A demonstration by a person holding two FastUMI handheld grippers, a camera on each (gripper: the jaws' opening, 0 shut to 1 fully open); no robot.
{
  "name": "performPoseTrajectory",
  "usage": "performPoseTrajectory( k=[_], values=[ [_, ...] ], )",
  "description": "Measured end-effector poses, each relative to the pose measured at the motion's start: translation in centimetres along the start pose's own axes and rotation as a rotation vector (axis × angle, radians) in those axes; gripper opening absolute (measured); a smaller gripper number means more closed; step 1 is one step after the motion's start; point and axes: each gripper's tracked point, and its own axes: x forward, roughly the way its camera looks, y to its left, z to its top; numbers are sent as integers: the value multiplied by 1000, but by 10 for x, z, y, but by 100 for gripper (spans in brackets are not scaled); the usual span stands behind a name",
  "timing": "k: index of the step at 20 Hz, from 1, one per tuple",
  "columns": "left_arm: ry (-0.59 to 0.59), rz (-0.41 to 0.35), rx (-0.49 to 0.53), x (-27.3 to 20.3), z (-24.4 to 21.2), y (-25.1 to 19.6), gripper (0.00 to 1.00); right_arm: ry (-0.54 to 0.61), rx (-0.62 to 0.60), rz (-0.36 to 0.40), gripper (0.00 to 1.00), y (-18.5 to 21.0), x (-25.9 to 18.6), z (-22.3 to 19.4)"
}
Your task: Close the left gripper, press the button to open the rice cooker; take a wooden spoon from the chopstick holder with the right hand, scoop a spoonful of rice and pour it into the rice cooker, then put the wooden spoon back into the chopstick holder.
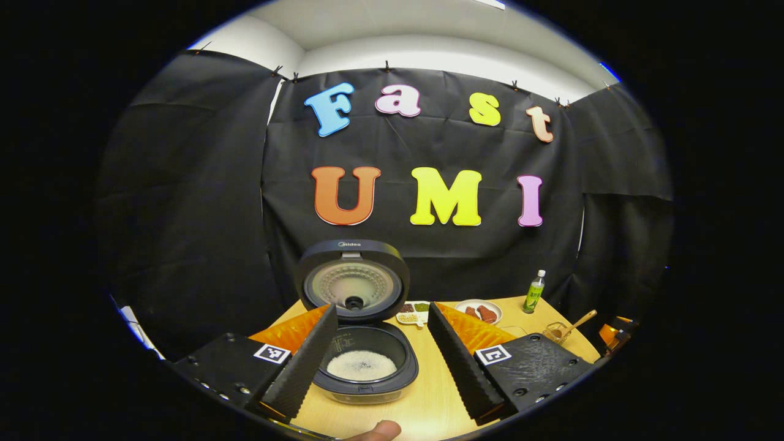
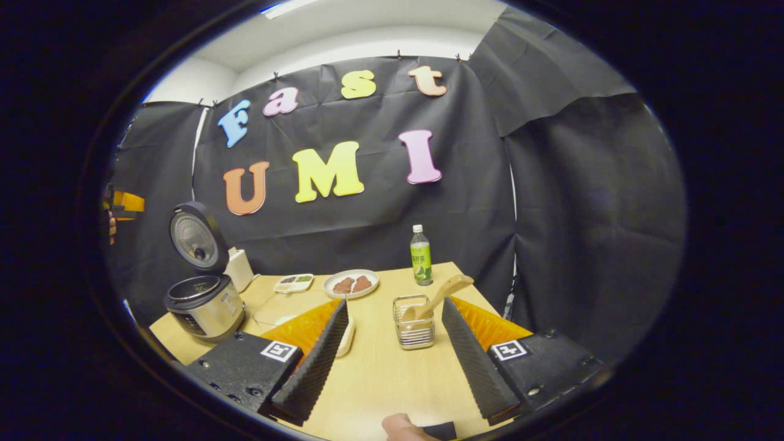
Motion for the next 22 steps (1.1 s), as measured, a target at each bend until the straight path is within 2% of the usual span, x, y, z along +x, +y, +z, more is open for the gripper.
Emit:
performPoseTrajectory(
  k=[5,9,10,12,14,20,22],
  values=[
    [-57,41,8,36,39,22,94,-10,-8,36,100,9,-11,-4],
    [-97,79,50,81,66,39,94,-49,-26,24,100,3,-19,1],
    [-103,79,50,92,70,41,94,-65,-33,24,97,3,-20,2],
    [-101,66,-1,115,75,39,94,-75,-38,31,100,4,-21,0],
    [-108,53,-44,139,81,37,94,-75,-37,41,98,4,-21,-2],
    [-55,116,-57,202,72,53,94,-63,-15,22,99,-10,-4,-12],
    [-70,140,-42,214,74,59,95,-56,-2,16,99,-13,2,-16]
  ],
)
